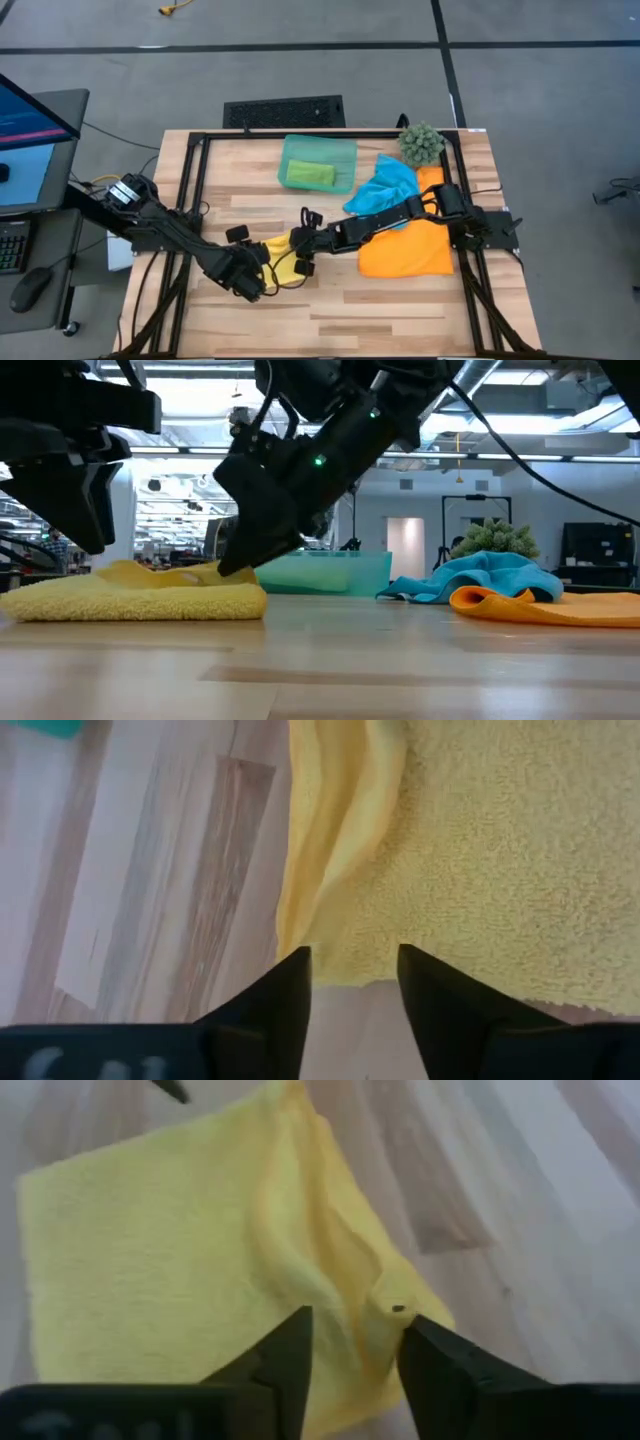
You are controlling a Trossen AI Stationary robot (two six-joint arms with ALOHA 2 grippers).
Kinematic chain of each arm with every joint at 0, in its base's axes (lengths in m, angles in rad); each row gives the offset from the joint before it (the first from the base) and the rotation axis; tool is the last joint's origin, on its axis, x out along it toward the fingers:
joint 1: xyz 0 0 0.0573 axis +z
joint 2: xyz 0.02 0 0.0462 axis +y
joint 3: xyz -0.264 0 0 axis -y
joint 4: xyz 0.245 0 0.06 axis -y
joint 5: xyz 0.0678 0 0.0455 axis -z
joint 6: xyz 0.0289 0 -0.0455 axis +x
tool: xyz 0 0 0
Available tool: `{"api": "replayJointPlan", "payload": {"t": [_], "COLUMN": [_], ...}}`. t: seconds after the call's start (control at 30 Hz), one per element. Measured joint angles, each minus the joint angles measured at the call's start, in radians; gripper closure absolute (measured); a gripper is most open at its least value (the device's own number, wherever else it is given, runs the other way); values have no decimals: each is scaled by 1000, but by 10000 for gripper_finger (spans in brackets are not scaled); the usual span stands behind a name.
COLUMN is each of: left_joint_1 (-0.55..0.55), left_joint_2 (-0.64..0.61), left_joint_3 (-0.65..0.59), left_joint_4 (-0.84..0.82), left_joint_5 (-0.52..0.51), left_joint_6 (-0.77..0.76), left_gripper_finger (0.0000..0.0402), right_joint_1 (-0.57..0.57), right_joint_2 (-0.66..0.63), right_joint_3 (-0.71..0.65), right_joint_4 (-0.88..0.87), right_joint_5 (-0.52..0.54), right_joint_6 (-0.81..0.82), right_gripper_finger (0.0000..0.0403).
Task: Roll microfiber towels into tight, uniform cylinder then place into a basket
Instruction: Roll the yellow microfiber cloth
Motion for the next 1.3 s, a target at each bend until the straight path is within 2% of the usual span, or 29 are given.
{"api": "replayJointPlan", "payload": {"t": [0.2, 0.4, 0.5, 0.63, 0.73, 0.8, 1.0, 1.17, 1.3], "left_joint_1": [-2, -61, -110, -157, -166, -166, -166, -158, -151], "left_joint_2": [0, 0, 0, 0, 0, 0, 14, 14, 15], "left_joint_3": [0, 3, 4, 3, 3, 2, -75, -156, -232], "left_joint_4": [4, 50, 88, 94, 126, 179, 407, 458, 602], "left_joint_5": [21, -38, -82, -147, -240, -272, -267, -268, -270], "left_joint_6": [53, 74, 75, 42, 21, 18, 105, 42, 35], "left_gripper_finger": [232, 231, 230, 230, 230, 230, 230, 230, 230], "right_joint_1": [-8, 0, 30, 79, 84, 80, 41, 1, -13], "right_joint_2": [-64, -157, -183, -162, -96, -60, -13, -15, -15], "right_joint_3": [2, 2, -15, -49, -66, -73, -60, -60, -59], "right_joint_4": [-52, -236, -260, -115, 23, 46, 142, 144, 178], "right_joint_5": [1, 1, 1, -37, -68, -68, -130, -149, -288], "right_joint_6": [1, -23, -94, -205, -266, -271, -233, -176, -173], "right_gripper_finger": [200, 207, 216, 229, 238, 245, 265, 287, 302]}}
